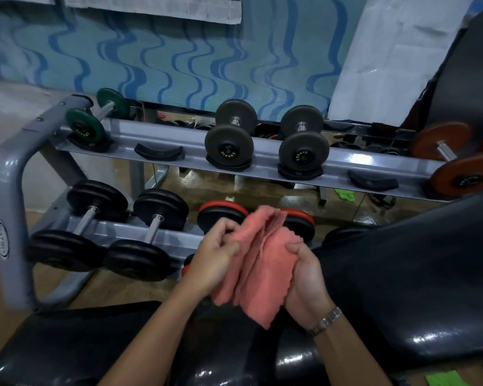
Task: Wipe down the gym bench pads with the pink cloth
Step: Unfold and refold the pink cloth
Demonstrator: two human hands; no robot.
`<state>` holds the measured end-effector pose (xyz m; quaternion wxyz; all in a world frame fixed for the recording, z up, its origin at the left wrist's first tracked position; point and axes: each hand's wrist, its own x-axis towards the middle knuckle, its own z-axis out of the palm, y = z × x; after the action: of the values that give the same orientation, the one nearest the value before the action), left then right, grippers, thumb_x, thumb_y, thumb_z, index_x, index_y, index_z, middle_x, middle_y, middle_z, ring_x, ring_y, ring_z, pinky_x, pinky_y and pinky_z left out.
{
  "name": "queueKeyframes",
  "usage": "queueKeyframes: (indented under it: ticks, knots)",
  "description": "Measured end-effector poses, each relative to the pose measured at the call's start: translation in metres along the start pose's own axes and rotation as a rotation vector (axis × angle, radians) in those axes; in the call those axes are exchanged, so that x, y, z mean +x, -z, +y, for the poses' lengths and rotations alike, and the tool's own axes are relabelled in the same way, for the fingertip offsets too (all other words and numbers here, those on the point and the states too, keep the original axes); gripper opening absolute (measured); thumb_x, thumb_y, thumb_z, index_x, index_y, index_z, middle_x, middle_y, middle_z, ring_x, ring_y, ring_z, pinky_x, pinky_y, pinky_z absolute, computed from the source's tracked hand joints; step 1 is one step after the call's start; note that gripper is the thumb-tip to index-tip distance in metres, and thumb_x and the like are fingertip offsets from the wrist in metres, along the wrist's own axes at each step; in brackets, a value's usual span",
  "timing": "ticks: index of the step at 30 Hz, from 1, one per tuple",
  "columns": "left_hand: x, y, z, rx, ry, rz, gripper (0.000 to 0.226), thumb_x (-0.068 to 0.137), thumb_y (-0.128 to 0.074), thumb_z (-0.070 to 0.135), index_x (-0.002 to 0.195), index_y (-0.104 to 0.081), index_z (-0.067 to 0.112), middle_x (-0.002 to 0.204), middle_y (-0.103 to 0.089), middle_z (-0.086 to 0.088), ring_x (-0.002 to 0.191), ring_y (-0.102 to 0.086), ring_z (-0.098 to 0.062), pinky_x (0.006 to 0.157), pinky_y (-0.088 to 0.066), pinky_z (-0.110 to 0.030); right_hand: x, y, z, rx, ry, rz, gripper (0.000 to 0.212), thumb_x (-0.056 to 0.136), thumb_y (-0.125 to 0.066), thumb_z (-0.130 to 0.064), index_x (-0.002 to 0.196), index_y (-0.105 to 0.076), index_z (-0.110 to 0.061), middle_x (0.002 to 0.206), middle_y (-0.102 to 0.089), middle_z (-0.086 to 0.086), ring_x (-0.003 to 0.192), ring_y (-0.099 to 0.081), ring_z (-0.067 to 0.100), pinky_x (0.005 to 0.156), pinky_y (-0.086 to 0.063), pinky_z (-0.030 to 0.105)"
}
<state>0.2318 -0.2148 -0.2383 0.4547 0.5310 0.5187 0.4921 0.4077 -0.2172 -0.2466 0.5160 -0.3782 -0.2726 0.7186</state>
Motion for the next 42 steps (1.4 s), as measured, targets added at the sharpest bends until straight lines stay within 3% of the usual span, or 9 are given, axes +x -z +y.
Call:
queueKeyframes:
  ticks: [10,14,19,22,24,29,32,35,42]
  knots:
    - [0.005,0.024,0.015,-0.313,0.157,0.077,0.016,0.093,-0.073,0.009,0.107,-0.066,0.011,0.092,-0.079,-0.004,0.081,-0.077,-0.023,0.065,-0.060,-0.035,0.002,0.000,-0.008,-0.238,-0.004,-0.117,0.055,0.094,-0.074,-0.039,0.143,-0.058,-0.019,0.134,-0.071,0.009,0.125,-0.067,0.028,0.110,-0.050,0.052]
    - [0.005,0.025,0.023,-0.276,0.135,0.064,0.016,0.095,-0.072,0.012,0.110,-0.066,0.012,0.092,-0.080,-0.005,0.078,-0.078,-0.022,0.060,-0.060,-0.032,0.010,-0.001,0.001,-0.277,0.076,0.076,0.049,0.088,-0.078,-0.006,0.135,-0.064,-0.013,0.119,-0.077,0.009,0.111,-0.074,0.028,0.101,-0.057,0.050]
    - [0.005,0.025,0.028,-0.208,0.149,0.151,0.015,0.095,-0.074,0.013,0.108,-0.067,0.015,0.099,-0.078,-0.011,0.083,-0.077,-0.026,0.065,-0.060,-0.038,0.006,-0.002,0.020,-0.835,0.445,0.437,0.062,0.085,-0.083,-0.033,0.138,-0.053,-0.035,0.129,-0.054,-0.011,0.122,-0.056,0.014,0.103,-0.050,0.039]
    - [0.006,0.016,0.028,-0.228,0.140,0.220,0.013,0.094,-0.075,0.012,0.103,-0.066,0.014,0.105,-0.075,-0.013,0.087,-0.073,-0.025,0.073,-0.058,-0.039,-0.009,-0.021,0.028,-0.897,0.595,0.164,0.037,0.085,-0.066,-0.066,0.119,-0.061,-0.053,0.125,-0.058,-0.019,0.117,-0.060,0.006,0.094,-0.051,0.025]
    - [0.004,0.009,0.031,-0.292,0.152,0.202,0.010,0.094,-0.075,0.020,0.096,-0.067,0.015,0.095,-0.074,-0.007,0.084,-0.070,-0.018,0.077,-0.057,-0.036,-0.011,-0.032,0.033,-0.871,0.476,-0.142,0.065,0.084,-0.064,-0.075,0.142,-0.053,-0.048,0.144,-0.054,-0.018,0.132,-0.054,0.002,0.105,-0.049,0.025]
    - [-0.002,0.009,0.033,-0.729,0.215,-0.001,0.048,0.088,-0.061,0.034,0.119,-0.073,0.000,0.107,-0.072,-0.009,0.099,-0.068,-0.021,0.090,-0.057,-0.041,0.001,-0.043,0.013,-0.727,0.430,-0.230,0.058,0.081,-0.071,-0.003,0.125,-0.062,-0.040,0.104,-0.076,0.000,0.086,-0.074,0.027,0.074,-0.058,0.033]
    - [0.001,0.017,0.025,-0.401,0.050,0.097,0.036,0.091,-0.063,0.005,0.124,-0.071,0.015,0.126,-0.072,-0.009,0.111,-0.070,-0.021,0.091,-0.058,-0.038,0.011,-0.035,-0.009,-0.754,0.337,-0.126,0.047,0.085,-0.057,0.012,0.105,-0.072,-0.029,0.086,-0.076,0.002,0.078,-0.070,0.031,0.068,-0.053,0.026]
    - [0.017,0.038,0.008,-0.125,-0.007,0.267,0.088,0.071,-0.082,-0.009,0.141,-0.051,0.035,0.144,-0.051,0.010,0.129,-0.051,-0.011,0.098,-0.045,-0.030,0.023,-0.029,-0.033,-0.814,0.242,-0.196,0.022,0.070,-0.060,0.002,0.075,-0.069,-0.018,0.070,-0.057,0.006,0.065,-0.052,0.023,0.057,-0.041,0.029]
    - [0.017,0.070,-0.024,-0.680,0.394,-0.387,0.080,0.041,-0.103,0.021,0.117,-0.080,0.010,0.113,-0.075,-0.019,0.099,-0.075,-0.032,0.082,-0.061,-0.044,0.031,-0.042,-0.078,-0.533,0.126,-0.278,0.022,0.052,-0.053,0.009,0.055,-0.051,-0.013,0.049,-0.040,-0.004,0.040,-0.038,0.005,0.039,-0.032,0.014]
